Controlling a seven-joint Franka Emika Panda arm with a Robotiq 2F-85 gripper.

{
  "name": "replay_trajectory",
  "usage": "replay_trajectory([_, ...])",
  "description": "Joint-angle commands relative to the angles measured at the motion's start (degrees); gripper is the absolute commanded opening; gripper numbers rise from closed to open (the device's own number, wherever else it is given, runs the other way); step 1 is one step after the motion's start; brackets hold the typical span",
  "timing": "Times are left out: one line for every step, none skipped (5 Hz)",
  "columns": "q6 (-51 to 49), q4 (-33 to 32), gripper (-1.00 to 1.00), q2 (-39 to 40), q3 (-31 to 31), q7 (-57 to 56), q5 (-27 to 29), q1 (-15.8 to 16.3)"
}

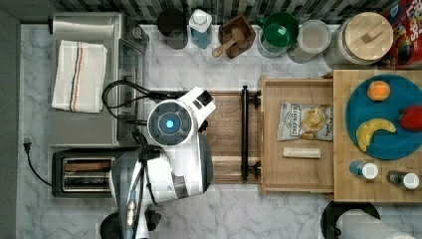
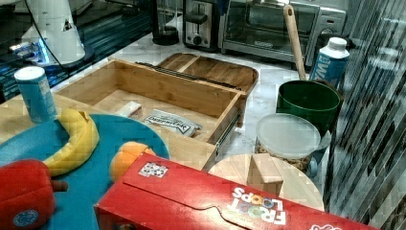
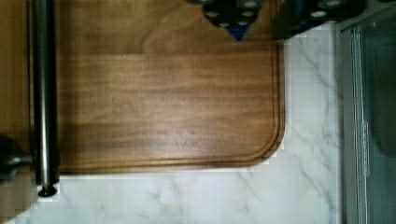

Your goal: Close the drawer.

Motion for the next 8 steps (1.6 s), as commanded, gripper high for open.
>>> replay_trajectory([3.82,-2.21,-1.00,5.31,-3.76,-6.70,-3.36,-3.49])
replay_trajectory([7.69,-3.14,-1.00,7.51,-4.52,-4.85,-5.44,-3.20])
replay_trajectory([11.98,-4.08,-1.00,9.62,-3.82,-4.64,-6.05,-4.21])
replay_trajectory([13.40,-4.48,-1.00,10.29,-3.46,-0.73,-10.02,-4.48])
replay_trajectory([14.03,-4.06,-1.00,10.56,-3.77,-3.98,-11.26,-6.04])
replay_trajectory([11.50,-2.83,-1.00,10.21,-4.21,-9.91,-10.41,-8.33])
replay_trajectory([13.55,-2.73,-1.00,11.24,-5.47,-17.04,-10.32,-10.71])
replay_trajectory([17.34,-2.38,-1.00,14.01,-6.67,-23.21,-9.20,-12.83])
